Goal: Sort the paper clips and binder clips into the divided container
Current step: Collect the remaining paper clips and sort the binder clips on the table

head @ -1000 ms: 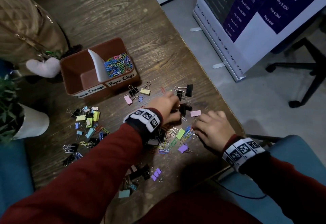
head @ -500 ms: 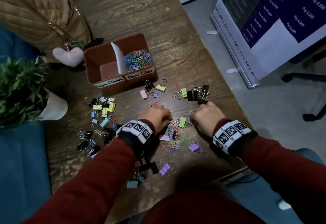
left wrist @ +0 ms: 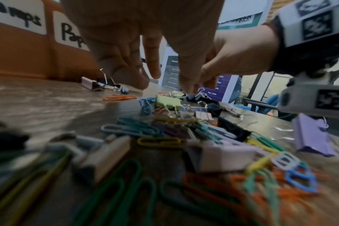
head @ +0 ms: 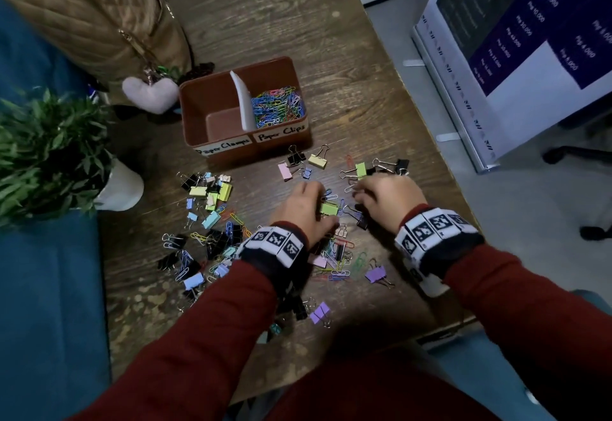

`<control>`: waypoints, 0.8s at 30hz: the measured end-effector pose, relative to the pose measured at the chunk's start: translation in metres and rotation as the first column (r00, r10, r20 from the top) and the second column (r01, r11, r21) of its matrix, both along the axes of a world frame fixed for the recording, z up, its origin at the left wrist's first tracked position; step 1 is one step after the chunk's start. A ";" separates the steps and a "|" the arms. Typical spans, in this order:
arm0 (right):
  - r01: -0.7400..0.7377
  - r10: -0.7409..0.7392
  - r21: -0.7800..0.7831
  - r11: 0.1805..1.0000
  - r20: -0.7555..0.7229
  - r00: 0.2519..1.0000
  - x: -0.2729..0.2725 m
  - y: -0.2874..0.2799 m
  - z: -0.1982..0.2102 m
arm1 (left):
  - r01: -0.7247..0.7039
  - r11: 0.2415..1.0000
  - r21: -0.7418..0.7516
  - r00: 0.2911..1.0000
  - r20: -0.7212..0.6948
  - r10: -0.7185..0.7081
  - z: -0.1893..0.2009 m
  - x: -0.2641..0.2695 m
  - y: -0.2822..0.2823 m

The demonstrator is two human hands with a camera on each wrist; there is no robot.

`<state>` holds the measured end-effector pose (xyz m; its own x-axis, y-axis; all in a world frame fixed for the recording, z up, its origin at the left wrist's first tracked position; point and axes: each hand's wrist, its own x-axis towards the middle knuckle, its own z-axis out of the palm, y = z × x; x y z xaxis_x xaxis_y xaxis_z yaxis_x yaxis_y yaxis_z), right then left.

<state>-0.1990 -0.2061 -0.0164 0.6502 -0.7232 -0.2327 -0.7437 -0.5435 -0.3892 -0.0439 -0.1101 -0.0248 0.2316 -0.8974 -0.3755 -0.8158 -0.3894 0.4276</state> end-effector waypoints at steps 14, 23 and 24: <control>-0.219 0.285 0.233 0.948 -0.307 0.908 -0.049 0.086 0.011 | -0.009 0.990 -0.144 0.997 -0.083 -0.004 0.007 -0.006 -0.046; -0.065 0.110 0.227 0.972 -0.193 0.975 -0.052 0.074 -0.004 | 0.202 0.979 -0.035 0.977 0.080 -0.199 0.015 -0.010 -0.058; -0.018 0.049 0.206 0.978 -0.143 0.988 -0.054 0.070 -0.001 | 0.255 0.967 0.021 0.961 0.104 -0.256 0.012 -0.018 -0.054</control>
